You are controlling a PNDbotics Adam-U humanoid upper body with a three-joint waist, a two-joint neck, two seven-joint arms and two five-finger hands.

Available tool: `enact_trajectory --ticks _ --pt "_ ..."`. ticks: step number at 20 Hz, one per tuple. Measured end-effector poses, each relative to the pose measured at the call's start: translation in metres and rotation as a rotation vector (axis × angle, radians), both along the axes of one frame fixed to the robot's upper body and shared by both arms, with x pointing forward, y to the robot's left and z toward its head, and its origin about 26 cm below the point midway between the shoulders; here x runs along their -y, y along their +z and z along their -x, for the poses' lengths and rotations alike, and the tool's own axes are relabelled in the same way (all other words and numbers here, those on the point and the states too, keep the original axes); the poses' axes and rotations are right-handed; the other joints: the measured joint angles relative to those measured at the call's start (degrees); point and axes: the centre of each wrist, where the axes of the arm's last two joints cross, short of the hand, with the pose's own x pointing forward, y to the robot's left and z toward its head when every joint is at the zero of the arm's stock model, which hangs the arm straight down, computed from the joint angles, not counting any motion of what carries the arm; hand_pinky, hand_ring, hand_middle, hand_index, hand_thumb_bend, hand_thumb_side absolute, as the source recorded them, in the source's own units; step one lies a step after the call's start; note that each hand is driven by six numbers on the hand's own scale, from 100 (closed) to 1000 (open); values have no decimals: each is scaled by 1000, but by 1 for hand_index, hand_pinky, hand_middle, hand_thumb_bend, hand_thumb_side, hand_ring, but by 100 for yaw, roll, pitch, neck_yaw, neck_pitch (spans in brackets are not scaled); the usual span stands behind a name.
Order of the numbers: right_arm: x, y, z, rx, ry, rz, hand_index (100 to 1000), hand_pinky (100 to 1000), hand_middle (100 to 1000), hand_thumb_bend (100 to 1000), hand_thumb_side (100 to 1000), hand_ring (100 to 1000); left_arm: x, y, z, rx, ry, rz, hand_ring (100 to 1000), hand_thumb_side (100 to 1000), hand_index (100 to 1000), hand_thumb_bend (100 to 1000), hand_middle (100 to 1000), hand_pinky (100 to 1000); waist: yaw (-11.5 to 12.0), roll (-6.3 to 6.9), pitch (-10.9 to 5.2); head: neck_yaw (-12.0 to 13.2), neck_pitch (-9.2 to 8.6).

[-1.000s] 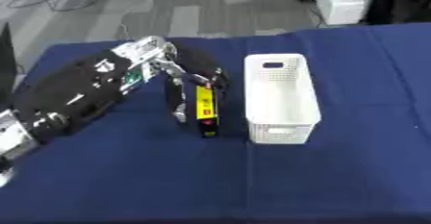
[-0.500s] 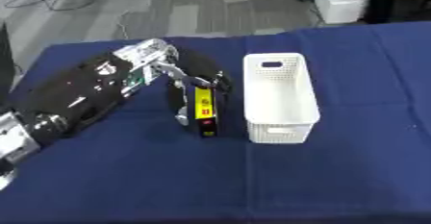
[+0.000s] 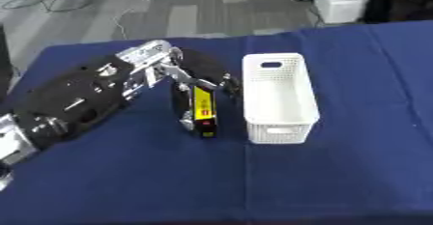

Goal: Pick up objects on the table and place them in the box.

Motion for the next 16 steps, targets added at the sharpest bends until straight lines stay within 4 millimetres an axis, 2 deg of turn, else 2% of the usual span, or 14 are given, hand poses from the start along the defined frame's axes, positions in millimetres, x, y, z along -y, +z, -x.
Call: enact_trajectory --ticks 5,9,16 --pt "0 0 0 -1 1 -3 191 100 100 100 1000 100 -11 4 -7 21 53 -19 758 380 823 662 789 750 0 0 0 0 0" --pt "0 0 0 -1 1 -3 191 100 100 100 1000 100 -21 3 -12 44 83 -51 759 360 821 625 786 752 0 0 0 0 0" --pt "0 0 0 -1 1 -3 191 100 100 100 1000 100 -22 -1 -16 87 63 -94 761 343 820 617 781 755 0 -1 0 0 0"
